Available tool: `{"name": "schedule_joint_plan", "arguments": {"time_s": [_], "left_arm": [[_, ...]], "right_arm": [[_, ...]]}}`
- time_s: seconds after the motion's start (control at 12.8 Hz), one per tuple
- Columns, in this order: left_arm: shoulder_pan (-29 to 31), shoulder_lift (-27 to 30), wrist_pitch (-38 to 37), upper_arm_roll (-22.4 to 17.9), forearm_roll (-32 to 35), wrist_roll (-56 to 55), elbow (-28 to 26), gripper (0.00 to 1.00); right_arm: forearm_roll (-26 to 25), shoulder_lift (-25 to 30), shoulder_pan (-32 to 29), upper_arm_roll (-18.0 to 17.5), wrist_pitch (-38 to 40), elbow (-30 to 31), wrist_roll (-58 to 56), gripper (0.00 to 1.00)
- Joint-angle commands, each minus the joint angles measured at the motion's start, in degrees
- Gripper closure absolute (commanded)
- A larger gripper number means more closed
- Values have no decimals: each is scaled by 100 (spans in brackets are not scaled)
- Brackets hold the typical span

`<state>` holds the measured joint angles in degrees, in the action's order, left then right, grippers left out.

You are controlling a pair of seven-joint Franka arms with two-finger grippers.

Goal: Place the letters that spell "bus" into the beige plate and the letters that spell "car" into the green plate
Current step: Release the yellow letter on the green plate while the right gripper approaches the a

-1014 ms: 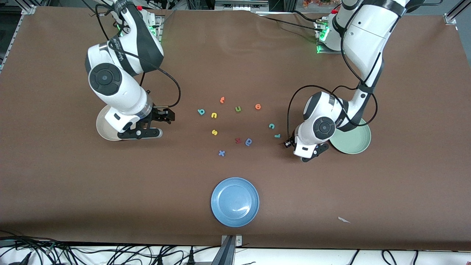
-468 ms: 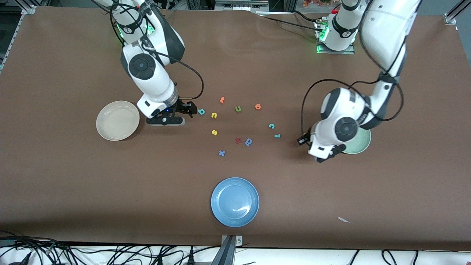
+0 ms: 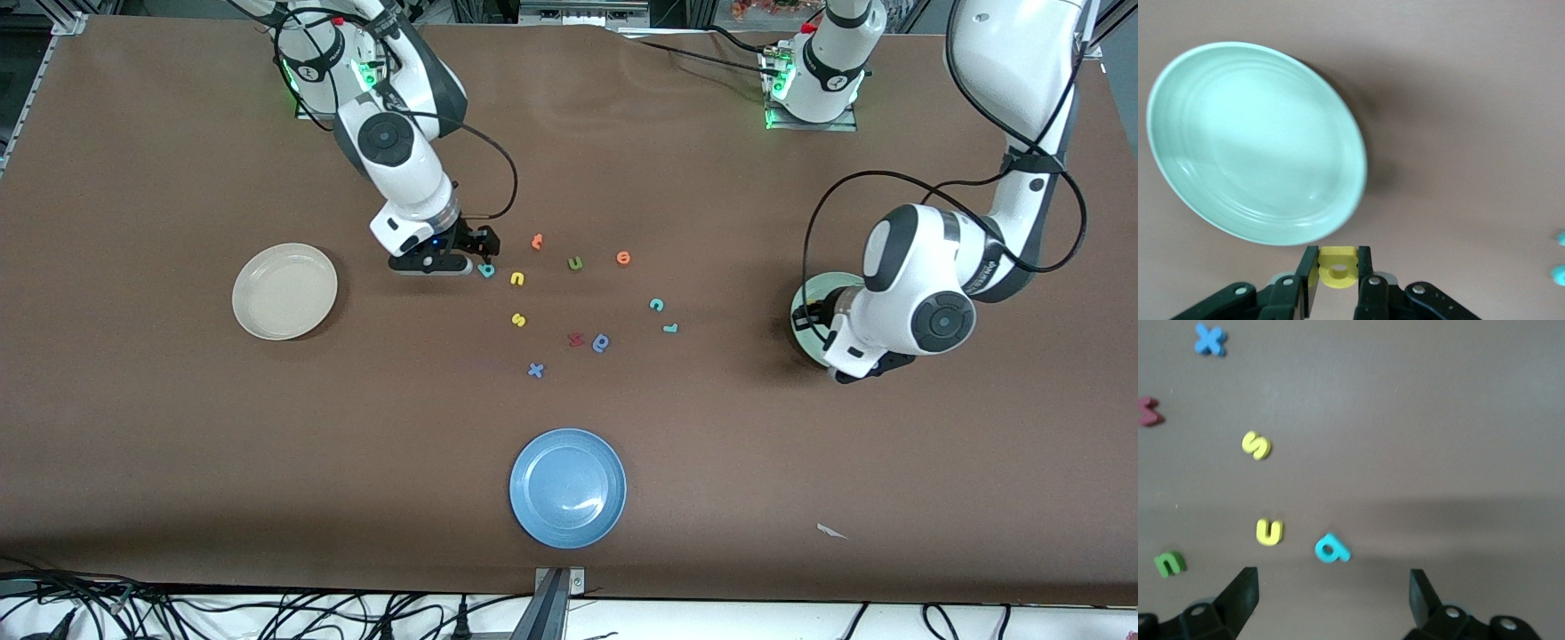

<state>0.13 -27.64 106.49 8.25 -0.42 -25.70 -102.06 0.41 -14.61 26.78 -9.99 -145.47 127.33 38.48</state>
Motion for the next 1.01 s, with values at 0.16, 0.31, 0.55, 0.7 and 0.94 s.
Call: {"name": "schedule_joint_plan", "arguments": {"time_s": [0.16,0.31,0.55,0.7,0.94], "left_arm": [[382,-329,12,37,130,644,-33,85],[417,-522,152,37,139,654,-33,78],[417,-540,223,37,130,654,-33,28],[409,-479,215,45,121,602,46,0],[295,-391,214,107,42,331,221,0]], "right_arm": [[-102,-234,275,14,-718,327,371,0],[-111,-287,275,14,-886,398,371,0],[-225,-410,266,32,-1061,459,371,0],[-225,-638,275,32,-1377,468,371,0],[-260,-788,301,40,-1511,468,362,0]]}}
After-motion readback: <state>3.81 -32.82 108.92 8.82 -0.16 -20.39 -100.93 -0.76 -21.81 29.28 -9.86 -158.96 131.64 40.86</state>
